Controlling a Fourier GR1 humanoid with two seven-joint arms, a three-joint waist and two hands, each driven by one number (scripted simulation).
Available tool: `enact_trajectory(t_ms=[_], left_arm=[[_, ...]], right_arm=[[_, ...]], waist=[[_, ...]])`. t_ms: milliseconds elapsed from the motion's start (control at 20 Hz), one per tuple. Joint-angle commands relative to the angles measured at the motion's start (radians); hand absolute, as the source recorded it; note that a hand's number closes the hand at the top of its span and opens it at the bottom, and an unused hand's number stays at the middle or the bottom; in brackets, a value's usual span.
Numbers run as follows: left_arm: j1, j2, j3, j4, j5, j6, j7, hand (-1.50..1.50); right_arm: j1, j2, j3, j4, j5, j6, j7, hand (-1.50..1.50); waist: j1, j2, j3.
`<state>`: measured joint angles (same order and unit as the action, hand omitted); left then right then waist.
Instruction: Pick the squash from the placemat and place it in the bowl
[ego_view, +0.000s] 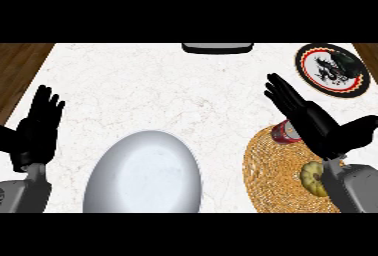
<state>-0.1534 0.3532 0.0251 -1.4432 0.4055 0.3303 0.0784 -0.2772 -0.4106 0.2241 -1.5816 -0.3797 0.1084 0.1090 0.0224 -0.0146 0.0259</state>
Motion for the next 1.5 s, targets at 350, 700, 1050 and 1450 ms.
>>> enact_trajectory(t_ms=[350,700,1050,1450], left_arm=[[-0.067,0.115,-0.014,-0.066,-0.090,-0.077,-0.082,0.00],[-0.041,0.141,0.034,-0.056,-0.056,-0.143,-0.128,0.00],[-0.044,0.119,0.009,-0.062,-0.084,-0.129,-0.122,0.00],[-0.032,0.098,-0.009,-0.102,-0.094,-0.122,-0.116,0.00]], right_arm=[[-0.088,-0.117,0.306,0.003,0.602,-0.107,0.013,-1.50],[0.163,-0.098,0.534,-0.166,1.024,-0.391,0.004,-1.50],[0.105,-0.143,0.587,-0.392,1.327,-0.148,0.472,-1.50],[0.077,-0.162,0.620,-0.546,1.265,0.398,0.833,-1.50]], waist=[[-0.040,-0.023,-0.036],[-0.052,0.002,-0.028],[-0.050,0.000,-0.031],[-0.027,0.007,-0.031]])
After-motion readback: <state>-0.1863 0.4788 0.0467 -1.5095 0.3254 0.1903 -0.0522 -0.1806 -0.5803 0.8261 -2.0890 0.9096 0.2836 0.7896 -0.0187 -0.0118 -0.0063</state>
